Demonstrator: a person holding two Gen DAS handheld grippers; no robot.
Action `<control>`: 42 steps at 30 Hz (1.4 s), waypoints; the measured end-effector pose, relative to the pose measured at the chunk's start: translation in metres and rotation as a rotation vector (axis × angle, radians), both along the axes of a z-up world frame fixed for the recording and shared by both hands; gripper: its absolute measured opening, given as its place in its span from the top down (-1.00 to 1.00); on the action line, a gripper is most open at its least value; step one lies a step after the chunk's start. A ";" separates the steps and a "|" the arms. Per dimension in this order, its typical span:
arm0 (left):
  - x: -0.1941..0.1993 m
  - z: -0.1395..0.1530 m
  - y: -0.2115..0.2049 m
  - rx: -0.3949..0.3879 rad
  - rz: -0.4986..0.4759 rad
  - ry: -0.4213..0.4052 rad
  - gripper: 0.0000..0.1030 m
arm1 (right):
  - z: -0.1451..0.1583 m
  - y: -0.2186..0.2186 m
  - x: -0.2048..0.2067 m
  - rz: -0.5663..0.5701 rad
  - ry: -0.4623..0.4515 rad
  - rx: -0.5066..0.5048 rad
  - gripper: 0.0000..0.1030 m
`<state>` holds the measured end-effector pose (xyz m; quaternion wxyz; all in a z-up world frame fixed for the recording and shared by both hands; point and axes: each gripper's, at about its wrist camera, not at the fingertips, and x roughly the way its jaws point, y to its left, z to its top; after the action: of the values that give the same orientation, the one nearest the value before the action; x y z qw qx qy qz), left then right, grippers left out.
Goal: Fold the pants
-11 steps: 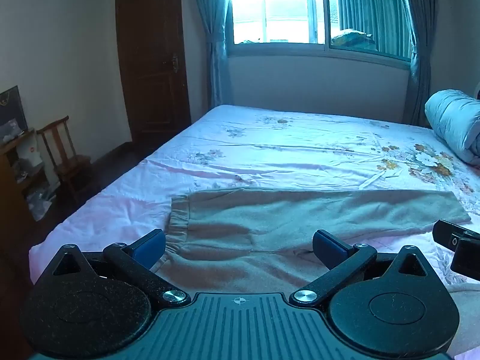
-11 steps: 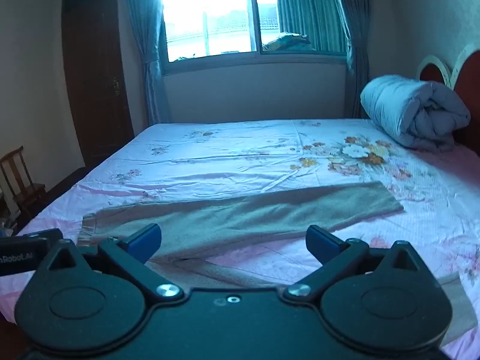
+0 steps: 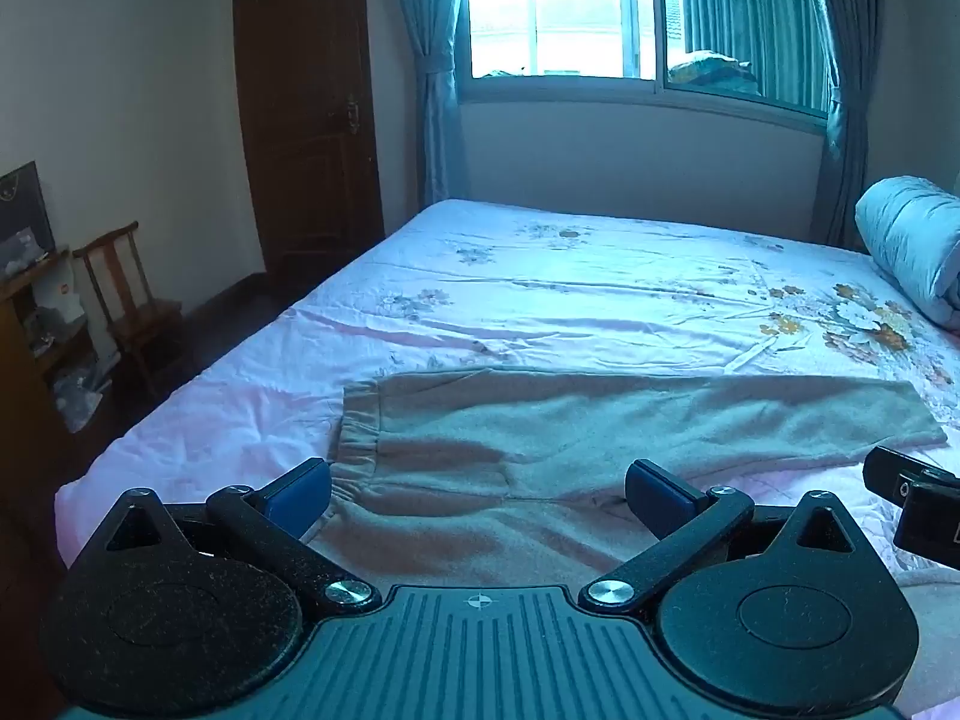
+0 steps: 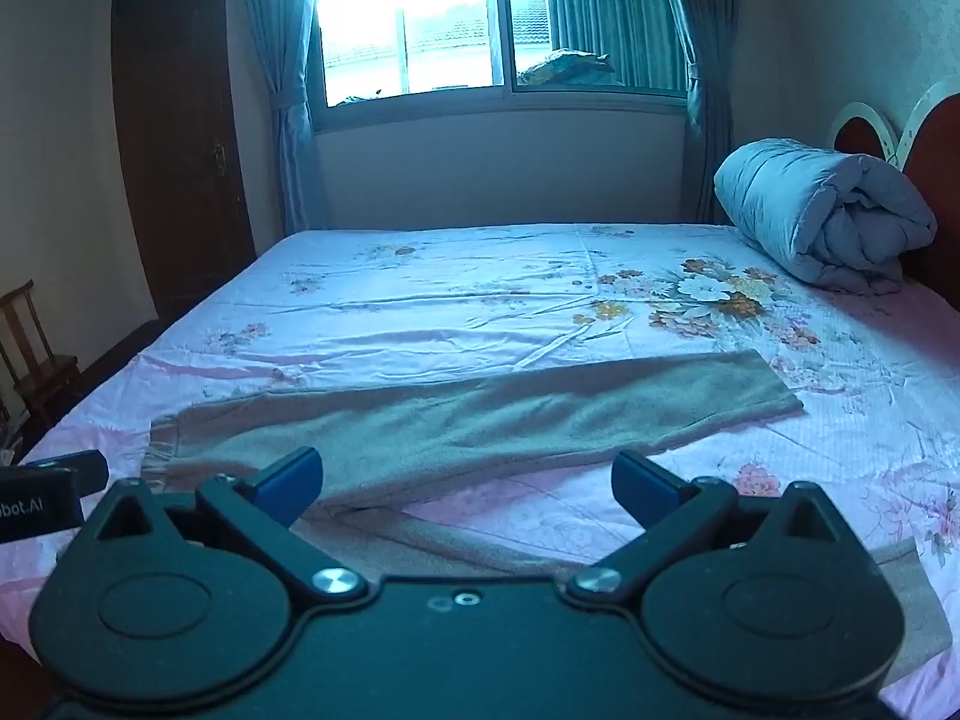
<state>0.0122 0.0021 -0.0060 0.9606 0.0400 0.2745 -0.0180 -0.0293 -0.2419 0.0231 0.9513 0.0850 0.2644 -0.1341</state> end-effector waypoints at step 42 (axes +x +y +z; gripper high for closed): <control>0.004 -0.005 0.000 0.006 0.007 0.011 -1.00 | -0.005 0.018 -0.003 -0.017 0.027 0.015 -0.89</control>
<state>0.0160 0.0017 -0.0111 0.9590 0.0419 0.2800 -0.0138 -0.0326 -0.2236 0.0182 0.9457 0.0925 0.2774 -0.1416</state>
